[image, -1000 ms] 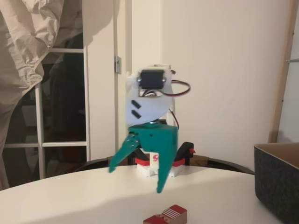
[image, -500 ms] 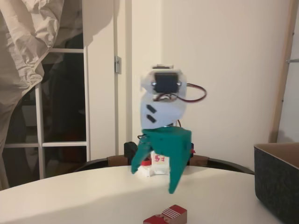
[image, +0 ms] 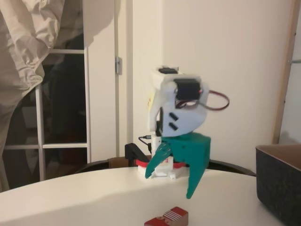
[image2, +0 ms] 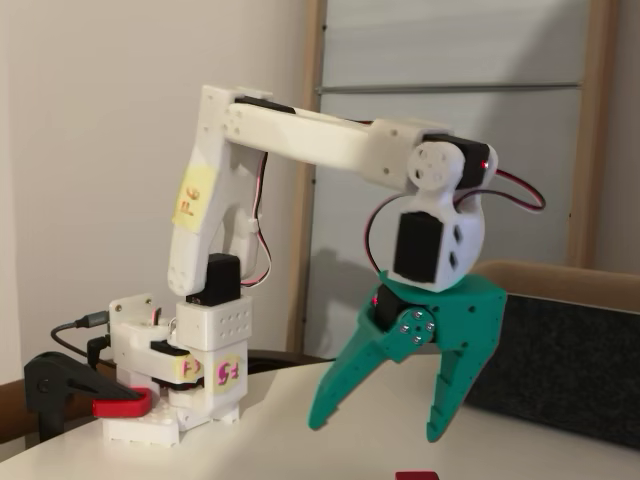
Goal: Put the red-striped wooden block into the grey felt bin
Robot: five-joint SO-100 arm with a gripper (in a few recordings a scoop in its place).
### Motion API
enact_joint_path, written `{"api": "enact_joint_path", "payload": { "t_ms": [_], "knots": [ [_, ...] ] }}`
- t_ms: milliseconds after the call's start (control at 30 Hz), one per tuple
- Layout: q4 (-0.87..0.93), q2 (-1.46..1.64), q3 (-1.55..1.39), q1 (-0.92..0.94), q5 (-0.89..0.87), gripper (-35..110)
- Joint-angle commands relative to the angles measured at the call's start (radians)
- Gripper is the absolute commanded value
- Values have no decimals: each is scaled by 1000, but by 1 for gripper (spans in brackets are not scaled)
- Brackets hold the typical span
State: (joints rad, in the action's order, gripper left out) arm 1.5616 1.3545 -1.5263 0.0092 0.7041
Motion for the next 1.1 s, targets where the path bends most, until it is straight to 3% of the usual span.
{"api": "enact_joint_path", "payload": {
  "t_ms": [0,1067],
  "knots": [
    [9,-17,23,3,-11,40],
    [8,-219,184,-74,57,39]
  ]
}}
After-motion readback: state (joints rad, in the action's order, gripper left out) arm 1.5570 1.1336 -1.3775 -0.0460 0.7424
